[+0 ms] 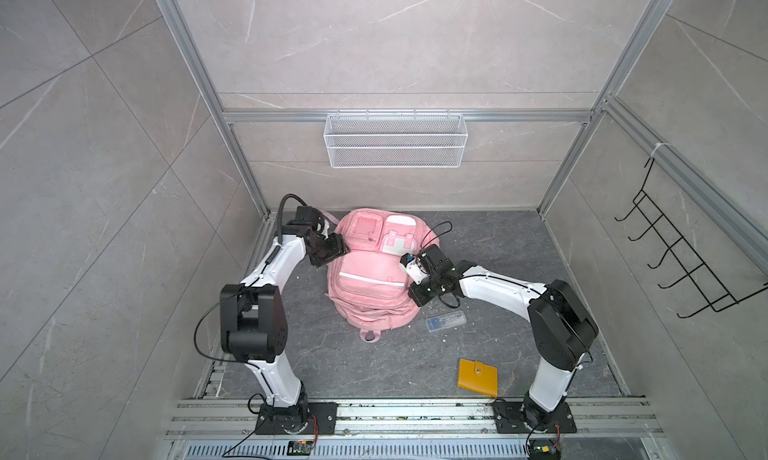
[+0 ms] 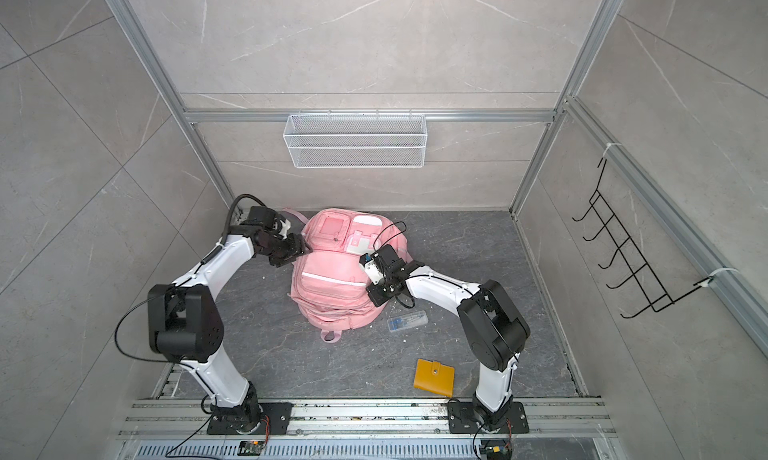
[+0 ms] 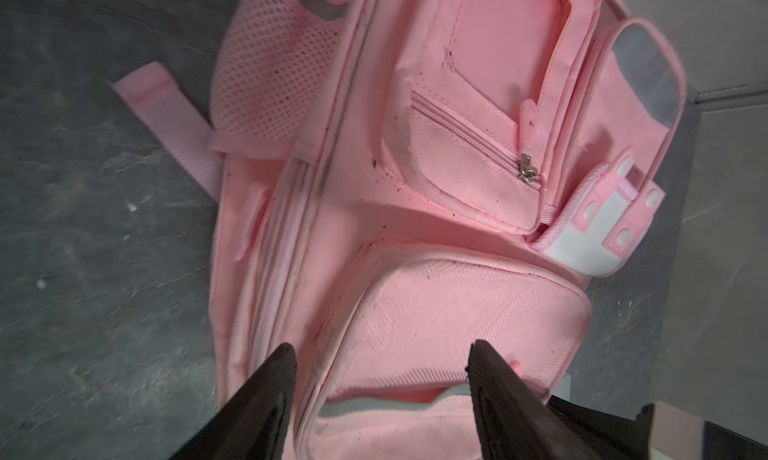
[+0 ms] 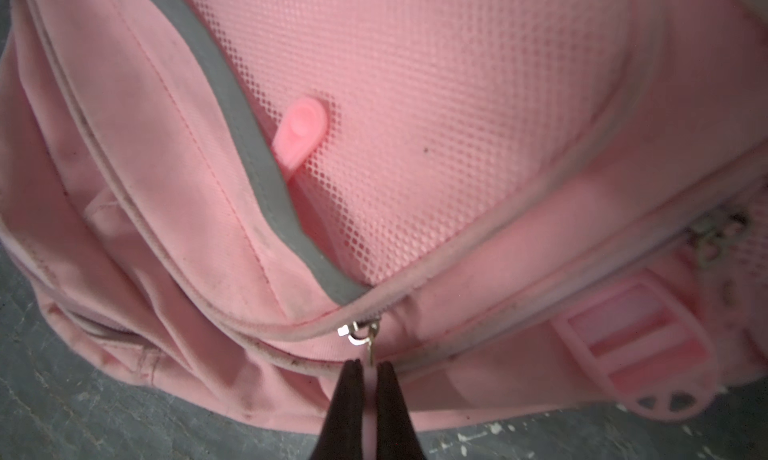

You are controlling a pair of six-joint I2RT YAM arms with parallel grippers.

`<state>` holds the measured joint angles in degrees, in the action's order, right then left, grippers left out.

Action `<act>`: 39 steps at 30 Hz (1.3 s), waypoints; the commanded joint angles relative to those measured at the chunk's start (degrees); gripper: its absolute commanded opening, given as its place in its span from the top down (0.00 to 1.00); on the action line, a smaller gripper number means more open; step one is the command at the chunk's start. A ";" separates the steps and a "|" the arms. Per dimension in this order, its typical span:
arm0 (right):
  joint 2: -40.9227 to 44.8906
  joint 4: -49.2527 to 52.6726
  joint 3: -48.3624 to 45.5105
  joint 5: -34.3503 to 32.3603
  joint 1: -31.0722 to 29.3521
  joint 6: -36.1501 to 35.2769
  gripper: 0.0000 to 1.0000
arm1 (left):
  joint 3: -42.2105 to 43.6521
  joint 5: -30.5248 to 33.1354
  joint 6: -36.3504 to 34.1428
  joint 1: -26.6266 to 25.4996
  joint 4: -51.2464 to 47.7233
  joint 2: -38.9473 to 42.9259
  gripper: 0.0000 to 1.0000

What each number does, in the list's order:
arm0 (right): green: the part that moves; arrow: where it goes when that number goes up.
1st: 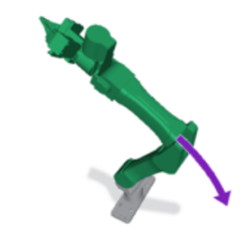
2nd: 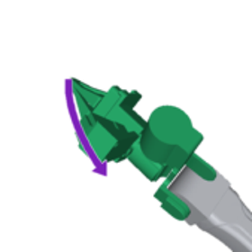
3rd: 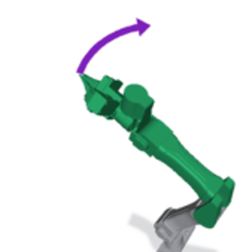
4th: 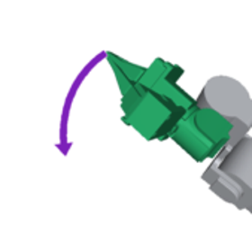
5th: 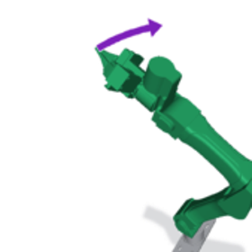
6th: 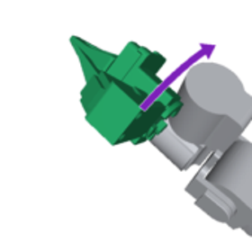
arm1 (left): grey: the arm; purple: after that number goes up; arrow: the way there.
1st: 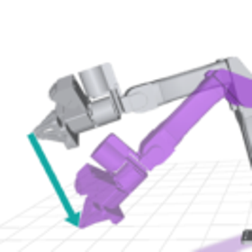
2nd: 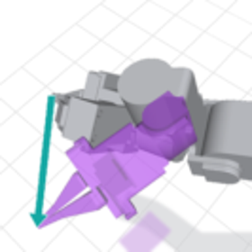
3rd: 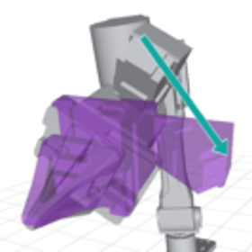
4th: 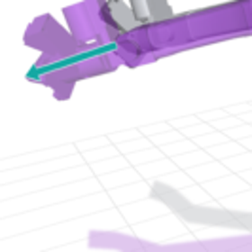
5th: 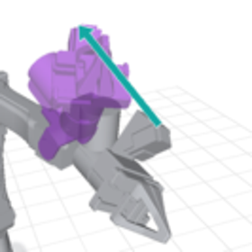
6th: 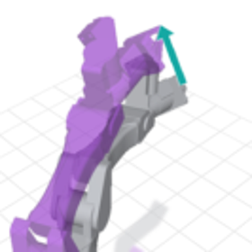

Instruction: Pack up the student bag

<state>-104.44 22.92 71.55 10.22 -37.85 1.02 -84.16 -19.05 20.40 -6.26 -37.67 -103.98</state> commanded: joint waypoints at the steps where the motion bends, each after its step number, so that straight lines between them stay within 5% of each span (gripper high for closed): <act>1: 2.01 4.18 1.86 -4.45 1.15 4.01 1.00 | -4.58 2.11 -5.62 -1.71 -3.89 -4.32 0.35; 6: 1.83 5.11 1.82 -5.55 1.55 4.61 1.00 | -6.01 0.87 -7.15 -4.50 -5.03 -8.18 0.50; 12: 0.94 5.55 3.37 -5.74 2.41 1.81 1.00 | 1.11 -2.88 -3.60 -4.58 -0.74 -2.60 0.98; 13: 0.95 5.41 3.43 -5.38 2.43 0.63 1.00 | 2.57 -3.37 -2.37 -4.53 -0.01 -0.93 1.00; 23: 7.51 4.77 -3.43 1.40 1.98 -15.06 1.00 | 21.37 -5.58 24.44 -0.02 15.87 16.13 1.00; 31: 10.55 11.25 -7.05 3.53 -5.12 -23.65 1.00 | 28.34 -3.65 36.49 4.81 21.12 22.56 1.00; 39: 10.46 10.24 -6.34 0.94 -10.12 -22.54 1.00 | 31.37 -0.76 44.11 4.94 24.75 25.94 1.00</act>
<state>-95.09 28.69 65.78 9.78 -46.52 -20.84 -51.92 -23.81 56.12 -2.72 -21.26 -81.52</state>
